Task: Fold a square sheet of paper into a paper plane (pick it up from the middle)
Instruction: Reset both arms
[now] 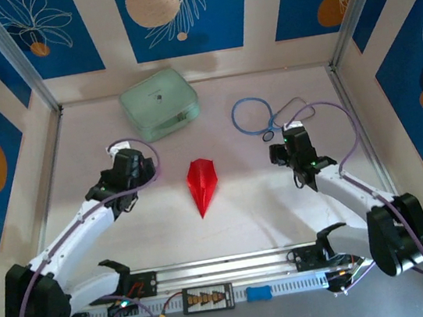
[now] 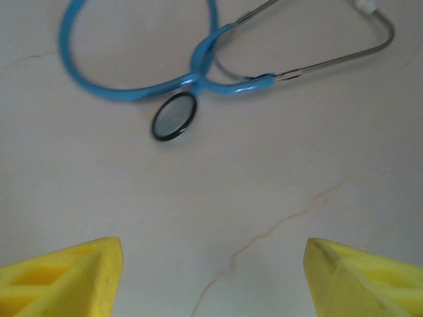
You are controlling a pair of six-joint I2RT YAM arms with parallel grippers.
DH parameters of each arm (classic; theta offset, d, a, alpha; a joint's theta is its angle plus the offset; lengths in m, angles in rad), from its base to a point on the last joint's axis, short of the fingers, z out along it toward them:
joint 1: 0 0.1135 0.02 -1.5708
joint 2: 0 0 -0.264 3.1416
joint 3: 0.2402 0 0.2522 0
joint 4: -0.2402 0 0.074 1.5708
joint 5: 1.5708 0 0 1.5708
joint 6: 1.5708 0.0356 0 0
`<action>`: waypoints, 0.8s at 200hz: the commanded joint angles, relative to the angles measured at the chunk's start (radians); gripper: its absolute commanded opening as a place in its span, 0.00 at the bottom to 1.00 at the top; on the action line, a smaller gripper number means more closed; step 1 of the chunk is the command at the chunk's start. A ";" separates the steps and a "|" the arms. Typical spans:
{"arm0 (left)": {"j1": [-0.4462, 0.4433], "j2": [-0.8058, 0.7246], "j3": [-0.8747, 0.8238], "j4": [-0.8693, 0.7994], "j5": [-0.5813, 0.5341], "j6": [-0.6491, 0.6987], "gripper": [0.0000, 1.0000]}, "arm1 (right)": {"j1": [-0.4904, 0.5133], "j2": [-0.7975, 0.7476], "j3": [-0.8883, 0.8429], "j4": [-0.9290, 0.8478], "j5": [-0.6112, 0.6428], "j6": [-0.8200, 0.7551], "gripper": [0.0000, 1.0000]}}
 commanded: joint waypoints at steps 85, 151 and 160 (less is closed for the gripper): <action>0.184 0.181 -0.114 0.454 -0.024 0.289 1.00 | -0.270 0.322 -0.204 0.931 -0.596 -0.166 0.73; 0.243 0.376 -0.206 0.873 0.110 0.460 1.00 | -0.250 0.333 -0.141 0.821 -0.402 -0.116 0.99; 0.246 0.395 -0.237 0.978 0.137 0.496 1.00 | -0.250 0.327 -0.142 0.811 -0.404 -0.115 0.99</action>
